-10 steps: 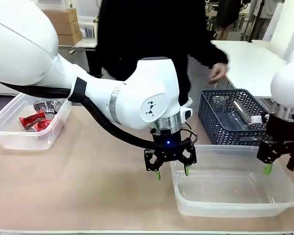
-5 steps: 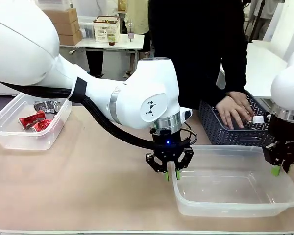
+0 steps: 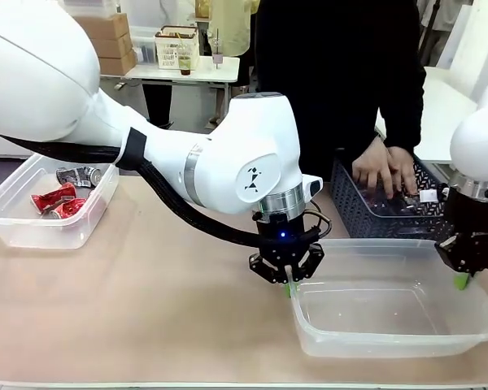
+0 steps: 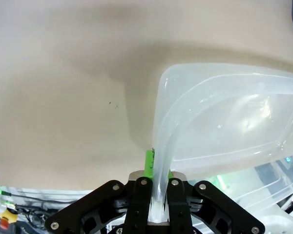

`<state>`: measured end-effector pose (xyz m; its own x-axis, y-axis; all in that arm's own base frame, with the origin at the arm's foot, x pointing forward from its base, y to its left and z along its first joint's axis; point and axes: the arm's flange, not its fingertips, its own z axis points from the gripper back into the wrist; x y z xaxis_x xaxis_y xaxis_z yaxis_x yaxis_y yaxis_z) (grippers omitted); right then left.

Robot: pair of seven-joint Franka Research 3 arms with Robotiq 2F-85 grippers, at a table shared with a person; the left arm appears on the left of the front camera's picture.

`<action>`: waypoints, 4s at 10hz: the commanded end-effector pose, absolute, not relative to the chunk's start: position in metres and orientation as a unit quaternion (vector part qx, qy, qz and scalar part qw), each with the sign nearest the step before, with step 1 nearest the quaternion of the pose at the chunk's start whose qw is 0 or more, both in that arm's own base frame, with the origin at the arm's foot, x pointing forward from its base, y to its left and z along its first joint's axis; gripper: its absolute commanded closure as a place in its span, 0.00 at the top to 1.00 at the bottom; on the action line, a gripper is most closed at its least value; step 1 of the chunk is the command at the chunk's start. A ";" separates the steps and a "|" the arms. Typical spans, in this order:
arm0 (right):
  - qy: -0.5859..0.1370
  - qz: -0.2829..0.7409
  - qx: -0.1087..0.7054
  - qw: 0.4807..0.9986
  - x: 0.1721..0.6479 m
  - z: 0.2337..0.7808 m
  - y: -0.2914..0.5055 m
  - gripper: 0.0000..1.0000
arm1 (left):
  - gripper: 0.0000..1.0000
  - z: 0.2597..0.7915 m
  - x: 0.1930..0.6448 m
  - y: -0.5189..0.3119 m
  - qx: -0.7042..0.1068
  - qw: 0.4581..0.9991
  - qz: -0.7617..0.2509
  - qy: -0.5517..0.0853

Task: Sort the waste into each basket.
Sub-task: Pick up the Organizing box on the right side of the table and lift it, then offer the picked Organizing box to the human.

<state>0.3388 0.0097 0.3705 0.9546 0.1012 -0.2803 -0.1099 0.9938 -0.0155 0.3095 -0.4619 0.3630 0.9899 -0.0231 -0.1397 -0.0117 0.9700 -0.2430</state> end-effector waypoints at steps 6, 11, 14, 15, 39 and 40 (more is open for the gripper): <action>0.146 0.065 -0.026 0.987 0.275 0.451 0.064 0.00 | 0.00 0.449 0.274 -0.359 -0.129 0.991 0.031 0.025; 0.150 0.035 0.024 0.988 0.321 0.505 0.195 0.00 | 0.00 0.506 0.266 -0.243 -0.087 0.987 0.126 -0.041; 0.178 0.040 0.043 0.982 0.347 0.505 0.253 0.00 | 0.00 0.525 0.287 -0.176 -0.096 0.983 0.154 -0.024; 0.180 0.033 0.043 0.982 0.355 0.507 0.256 0.00 | 0.00 0.519 0.299 -0.162 -0.107 0.985 0.138 0.000; 0.200 -0.001 0.053 0.978 0.385 0.485 0.261 0.00 | 0.00 0.482 0.331 -0.175 -0.132 0.985 0.101 0.053; 0.200 -0.001 0.053 0.978 0.385 0.485 0.261 0.00 | 0.00 0.482 0.331 -0.175 -0.132 0.985 0.101 0.053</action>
<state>0.3865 0.2638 0.4827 0.9168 0.0228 -0.3987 0.0202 0.9944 0.1033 0.3306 -0.1809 0.4815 0.9803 0.1450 -0.1341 -0.1752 0.9517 -0.2520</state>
